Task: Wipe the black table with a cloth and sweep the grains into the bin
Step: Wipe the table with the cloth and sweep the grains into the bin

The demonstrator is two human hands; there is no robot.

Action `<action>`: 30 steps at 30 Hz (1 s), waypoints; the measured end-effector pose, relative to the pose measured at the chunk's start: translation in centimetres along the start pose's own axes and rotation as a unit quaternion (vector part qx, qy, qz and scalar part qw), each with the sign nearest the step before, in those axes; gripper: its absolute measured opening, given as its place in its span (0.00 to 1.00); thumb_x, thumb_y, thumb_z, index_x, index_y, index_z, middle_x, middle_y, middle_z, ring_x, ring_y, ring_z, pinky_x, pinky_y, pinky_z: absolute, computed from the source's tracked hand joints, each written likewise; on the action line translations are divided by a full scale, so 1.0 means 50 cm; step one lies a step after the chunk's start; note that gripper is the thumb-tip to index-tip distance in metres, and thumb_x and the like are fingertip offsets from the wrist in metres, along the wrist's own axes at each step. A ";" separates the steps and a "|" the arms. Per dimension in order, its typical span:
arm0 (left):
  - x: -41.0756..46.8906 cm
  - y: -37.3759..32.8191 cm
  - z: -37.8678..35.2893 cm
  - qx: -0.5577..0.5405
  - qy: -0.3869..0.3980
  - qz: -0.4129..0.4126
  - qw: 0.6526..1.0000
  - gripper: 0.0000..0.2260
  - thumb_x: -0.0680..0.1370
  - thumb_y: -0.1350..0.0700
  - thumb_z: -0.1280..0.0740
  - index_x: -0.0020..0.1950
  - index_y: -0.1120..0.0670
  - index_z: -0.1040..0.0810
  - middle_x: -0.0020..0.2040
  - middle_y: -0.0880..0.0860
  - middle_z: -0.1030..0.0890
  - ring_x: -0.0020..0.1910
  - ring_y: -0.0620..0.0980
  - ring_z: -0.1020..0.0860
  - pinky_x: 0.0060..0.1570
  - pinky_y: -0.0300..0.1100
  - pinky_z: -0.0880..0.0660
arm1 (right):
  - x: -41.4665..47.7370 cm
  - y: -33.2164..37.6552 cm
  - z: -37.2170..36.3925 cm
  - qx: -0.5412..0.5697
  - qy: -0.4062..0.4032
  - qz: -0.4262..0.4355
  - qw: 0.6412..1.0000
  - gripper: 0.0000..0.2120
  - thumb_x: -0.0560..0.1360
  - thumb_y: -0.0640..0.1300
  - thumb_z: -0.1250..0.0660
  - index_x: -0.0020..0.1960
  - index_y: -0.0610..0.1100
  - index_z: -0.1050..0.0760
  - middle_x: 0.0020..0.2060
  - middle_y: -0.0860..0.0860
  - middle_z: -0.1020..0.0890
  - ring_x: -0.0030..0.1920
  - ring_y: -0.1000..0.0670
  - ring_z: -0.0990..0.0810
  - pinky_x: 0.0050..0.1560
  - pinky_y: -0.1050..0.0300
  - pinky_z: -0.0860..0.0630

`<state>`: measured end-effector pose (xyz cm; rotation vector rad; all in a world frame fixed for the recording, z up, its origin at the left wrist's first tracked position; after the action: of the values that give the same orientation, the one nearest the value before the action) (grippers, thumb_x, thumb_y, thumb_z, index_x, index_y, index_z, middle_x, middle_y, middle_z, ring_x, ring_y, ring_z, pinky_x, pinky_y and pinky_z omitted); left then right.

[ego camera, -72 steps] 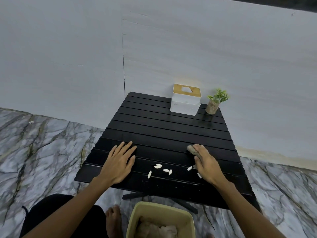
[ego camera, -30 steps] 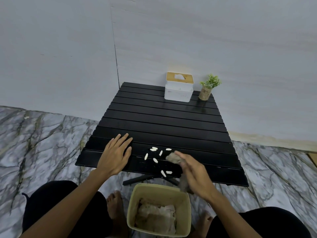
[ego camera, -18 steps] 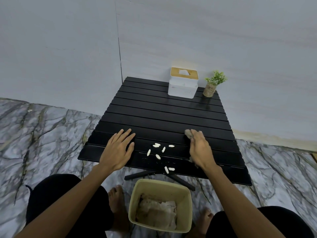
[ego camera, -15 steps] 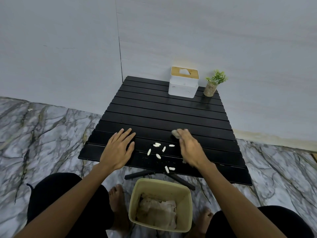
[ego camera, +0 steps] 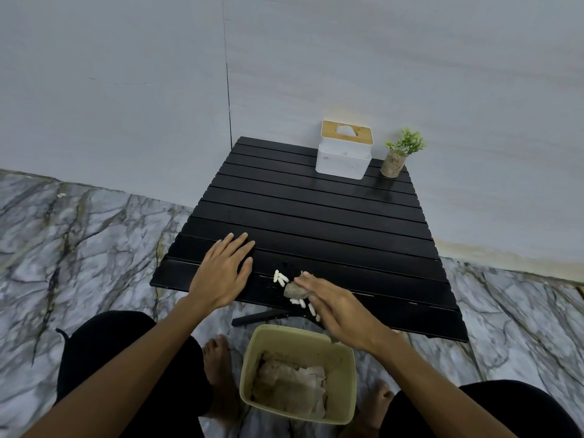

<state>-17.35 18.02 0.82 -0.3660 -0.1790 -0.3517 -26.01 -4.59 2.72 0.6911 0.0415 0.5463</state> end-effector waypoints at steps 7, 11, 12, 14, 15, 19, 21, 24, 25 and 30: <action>0.000 -0.001 0.000 -0.009 -0.002 -0.001 1.000 0.25 0.82 0.43 0.52 0.74 0.51 0.33 0.76 0.51 0.35 0.77 0.51 0.43 0.75 0.50 0.46 | -0.022 -0.080 0.145 0.086 -0.234 -0.099 0.963 0.19 0.85 0.44 0.42 0.74 0.46 0.31 0.66 0.57 0.24 0.66 0.63 0.26 0.66 0.67 0.29; 0.000 -0.002 0.001 -0.006 -0.007 -0.004 1.000 0.24 0.82 0.44 0.52 0.74 0.51 0.32 0.76 0.51 0.35 0.77 0.52 0.42 0.75 0.50 0.46 | -0.036 -0.171 0.207 0.028 -0.301 -0.175 0.937 0.19 0.84 0.42 0.41 0.74 0.41 0.30 0.67 0.48 0.23 0.68 0.53 0.25 0.69 0.60 0.31; 0.000 -0.002 0.000 -0.005 -0.009 -0.005 1.000 0.24 0.82 0.44 0.52 0.74 0.51 0.32 0.76 0.51 0.34 0.77 0.52 0.42 0.75 0.50 0.46 | -0.035 -0.193 0.205 0.003 -0.287 -0.194 0.938 0.19 0.84 0.41 0.41 0.74 0.40 0.30 0.68 0.46 0.23 0.69 0.49 0.26 0.70 0.57 0.32; 0.000 -0.001 0.000 -0.004 -0.011 -0.007 1.000 0.24 0.82 0.44 0.51 0.74 0.52 0.32 0.75 0.51 0.34 0.77 0.52 0.42 0.75 0.49 0.46 | -0.032 -0.219 0.183 -0.053 -0.238 -0.219 0.945 0.19 0.84 0.40 0.43 0.74 0.40 0.31 0.70 0.43 0.25 0.73 0.43 0.29 0.71 0.53 0.34; 0.001 -0.001 -0.001 -0.003 -0.011 -0.007 1.000 0.23 0.82 0.44 0.51 0.74 0.52 0.32 0.75 0.51 0.34 0.77 0.52 0.42 0.75 0.49 0.46 | -0.028 -0.223 0.167 -0.074 -0.214 -0.222 0.949 0.19 0.84 0.40 0.43 0.74 0.41 0.32 0.71 0.43 0.26 0.75 0.42 0.33 0.72 0.51 0.35; 0.001 -0.003 0.001 -0.002 -0.016 -0.008 1.000 0.23 0.82 0.45 0.51 0.73 0.52 0.31 0.75 0.51 0.33 0.76 0.52 0.41 0.75 0.50 0.45 | 0.003 -0.174 0.116 -0.093 -0.151 -0.179 0.968 0.21 0.84 0.39 0.43 0.76 0.43 0.34 0.74 0.45 0.30 0.78 0.44 0.39 0.74 0.42 0.34; 0.001 -0.004 0.001 -0.001 -0.017 -0.009 1.000 0.23 0.82 0.45 0.51 0.73 0.52 0.31 0.75 0.51 0.33 0.76 0.52 0.41 0.75 0.50 0.44 | 0.020 -0.128 0.082 -0.093 -0.108 -0.122 0.982 0.21 0.84 0.39 0.44 0.76 0.47 0.35 0.75 0.49 0.31 0.79 0.48 0.40 0.75 0.42 0.35; 0.000 -0.003 0.001 -0.001 -0.015 -0.006 1.000 0.23 0.82 0.45 0.51 0.73 0.52 0.32 0.75 0.51 0.34 0.76 0.52 0.41 0.75 0.49 0.45 | 0.022 -0.061 0.035 -0.094 -0.042 -0.077 0.992 0.22 0.85 0.41 0.46 0.78 0.52 0.39 0.78 0.57 0.39 0.79 0.57 0.48 0.75 0.39 0.38; 0.000 -0.002 0.001 -0.001 -0.014 -0.006 1.000 0.23 0.82 0.45 0.51 0.74 0.52 0.32 0.75 0.51 0.34 0.77 0.52 0.42 0.75 0.49 0.46 | 0.017 -0.048 0.018 -0.094 -0.020 -0.079 0.992 0.23 0.86 0.42 0.46 0.80 0.52 0.41 0.78 0.60 0.43 0.79 0.60 0.52 0.75 0.37 0.39; 0.000 0.000 0.002 -0.008 -0.009 -0.006 1.000 0.24 0.82 0.44 0.52 0.74 0.51 0.32 0.76 0.51 0.34 0.77 0.51 0.42 0.75 0.49 0.46 | -0.018 -0.008 -0.023 -0.058 0.033 -0.011 0.998 0.23 0.86 0.46 0.49 0.80 0.56 0.44 0.80 0.58 0.42 0.79 0.59 0.48 0.73 0.33 0.36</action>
<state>-17.38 18.09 0.91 -0.3844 -0.1967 -0.3623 -26.85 -4.62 1.45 0.5590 0.0796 0.5458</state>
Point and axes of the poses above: each hand's wrist, its own x-axis towards the middle knuckle, its own z-axis out of the back of the hand, y = z × x, the point moved 7 cm from there along x, towards the middle knuckle
